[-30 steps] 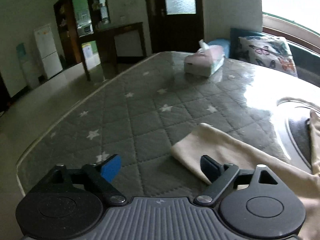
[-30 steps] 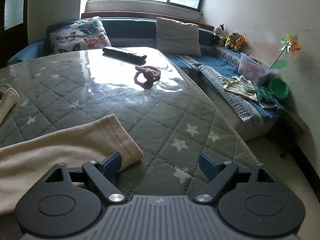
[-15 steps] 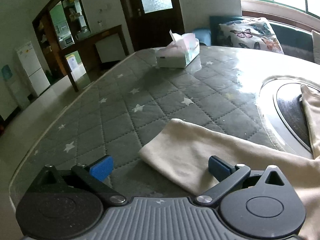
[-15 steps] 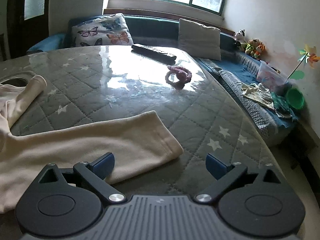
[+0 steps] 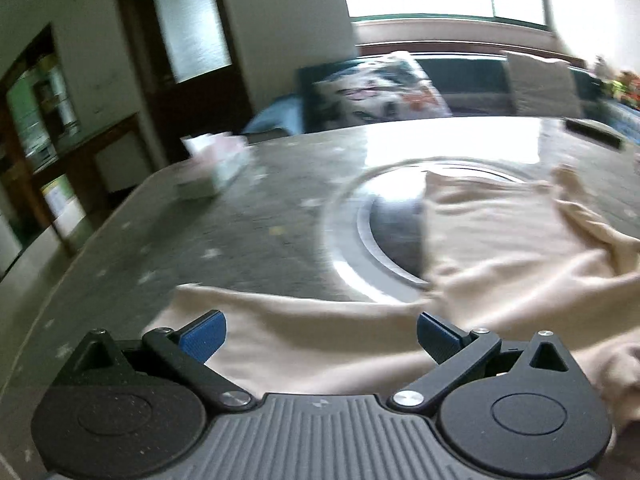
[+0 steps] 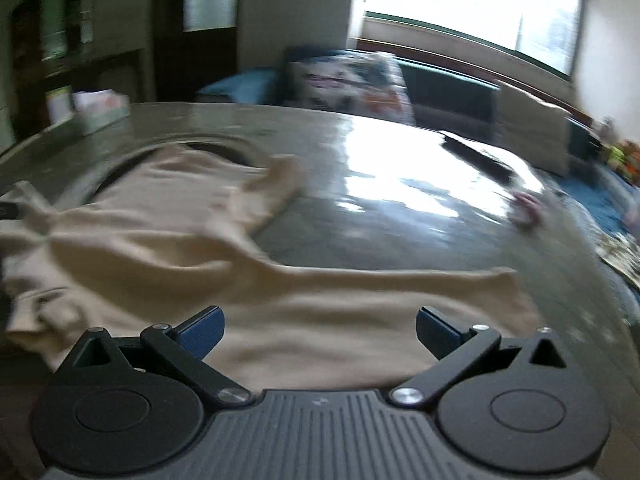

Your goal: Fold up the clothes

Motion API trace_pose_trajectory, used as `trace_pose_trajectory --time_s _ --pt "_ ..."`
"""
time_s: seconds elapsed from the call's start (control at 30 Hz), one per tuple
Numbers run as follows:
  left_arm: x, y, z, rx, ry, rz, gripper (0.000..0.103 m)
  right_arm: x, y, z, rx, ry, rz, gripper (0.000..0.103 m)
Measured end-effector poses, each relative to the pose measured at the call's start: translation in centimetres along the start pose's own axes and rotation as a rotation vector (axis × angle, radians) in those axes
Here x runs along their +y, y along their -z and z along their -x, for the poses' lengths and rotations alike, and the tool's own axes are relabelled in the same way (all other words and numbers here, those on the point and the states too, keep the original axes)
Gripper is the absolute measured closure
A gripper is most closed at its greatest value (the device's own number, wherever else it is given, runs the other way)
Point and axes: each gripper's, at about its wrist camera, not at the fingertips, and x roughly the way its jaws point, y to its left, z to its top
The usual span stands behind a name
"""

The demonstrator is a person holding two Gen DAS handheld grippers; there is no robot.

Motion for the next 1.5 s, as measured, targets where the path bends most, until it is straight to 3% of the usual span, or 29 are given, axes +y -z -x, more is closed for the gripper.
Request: trace_pose_trajectory --time_s 0.17,0.37,0.63,0.83,1.0,1.23,1.5 --pt "-3.4 0.5 -0.1 0.001 0.059 -0.087 0.0 3.2 0.2 -1.2 0.033 -0.064 0.079 0.0" --pt "-4.6 1.0 -0.5 0.017 0.082 -0.119 0.0 3.9 1.1 -1.2 0.062 -0.063 0.142 0.0" --pt "-5.7 1.4 -0.9 0.03 0.119 -0.128 0.0 2.6 -3.8 -3.0 -0.028 -0.013 0.065 0.0" --pt "-5.7 1.5 -1.0 0.034 0.126 -0.118 0.0 3.0 -6.0 -7.7 0.0 -0.016 0.069 0.0" --pt "-5.5 1.6 -1.2 0.038 0.137 -0.1 0.0 2.5 -5.0 -8.9 0.037 0.039 0.08 0.0" --pt "-5.4 1.7 -1.3 0.037 0.143 -0.095 0.0 -0.2 -2.8 -6.7 0.044 0.122 0.005 0.0" --pt "-5.5 1.7 -1.3 0.038 0.146 -0.098 0.0 -0.4 -2.9 -6.2 0.018 0.121 -0.025 0.0"
